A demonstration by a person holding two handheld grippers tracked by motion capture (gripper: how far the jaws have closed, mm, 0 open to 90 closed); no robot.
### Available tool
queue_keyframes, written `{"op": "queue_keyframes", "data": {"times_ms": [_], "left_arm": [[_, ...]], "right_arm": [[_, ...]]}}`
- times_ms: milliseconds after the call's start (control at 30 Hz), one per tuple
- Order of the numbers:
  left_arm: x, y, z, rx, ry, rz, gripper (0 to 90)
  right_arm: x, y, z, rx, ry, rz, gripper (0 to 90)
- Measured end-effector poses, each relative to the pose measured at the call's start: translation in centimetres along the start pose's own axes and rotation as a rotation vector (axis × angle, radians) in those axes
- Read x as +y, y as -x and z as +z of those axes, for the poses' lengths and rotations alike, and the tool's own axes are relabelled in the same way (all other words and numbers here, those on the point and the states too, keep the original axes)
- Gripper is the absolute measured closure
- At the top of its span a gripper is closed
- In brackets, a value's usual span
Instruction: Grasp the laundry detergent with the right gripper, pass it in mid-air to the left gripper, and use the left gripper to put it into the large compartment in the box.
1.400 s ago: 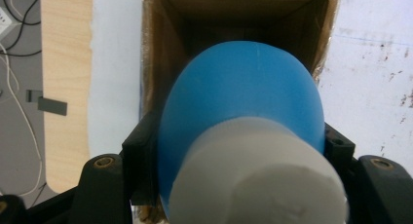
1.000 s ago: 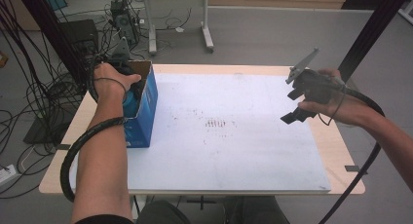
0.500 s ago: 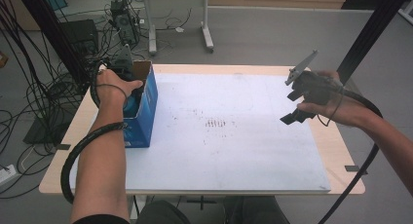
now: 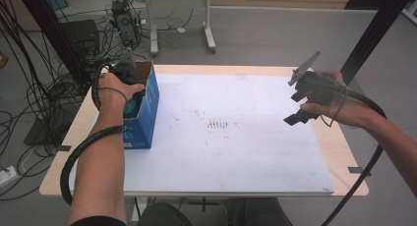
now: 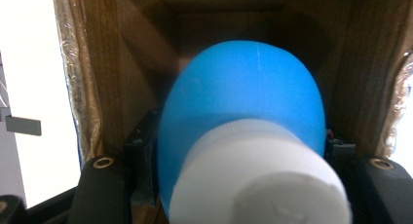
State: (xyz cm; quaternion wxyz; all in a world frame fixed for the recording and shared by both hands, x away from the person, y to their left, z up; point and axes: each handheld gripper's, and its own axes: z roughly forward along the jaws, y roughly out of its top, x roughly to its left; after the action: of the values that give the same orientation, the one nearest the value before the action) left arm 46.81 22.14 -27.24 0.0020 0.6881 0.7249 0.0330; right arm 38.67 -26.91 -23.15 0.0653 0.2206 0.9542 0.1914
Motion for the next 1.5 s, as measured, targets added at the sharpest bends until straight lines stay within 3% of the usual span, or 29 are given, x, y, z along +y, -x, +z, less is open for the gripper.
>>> {"op": "queue_keyframes", "data": {"times_ms": [1500], "left_arm": [[0.10,-0.21,0.07,-0.007,-0.001,-0.007,36.3]], "right_arm": [[-0.06,0.13,-0.82,-0.022,-0.007,0.004,9.9]]}}
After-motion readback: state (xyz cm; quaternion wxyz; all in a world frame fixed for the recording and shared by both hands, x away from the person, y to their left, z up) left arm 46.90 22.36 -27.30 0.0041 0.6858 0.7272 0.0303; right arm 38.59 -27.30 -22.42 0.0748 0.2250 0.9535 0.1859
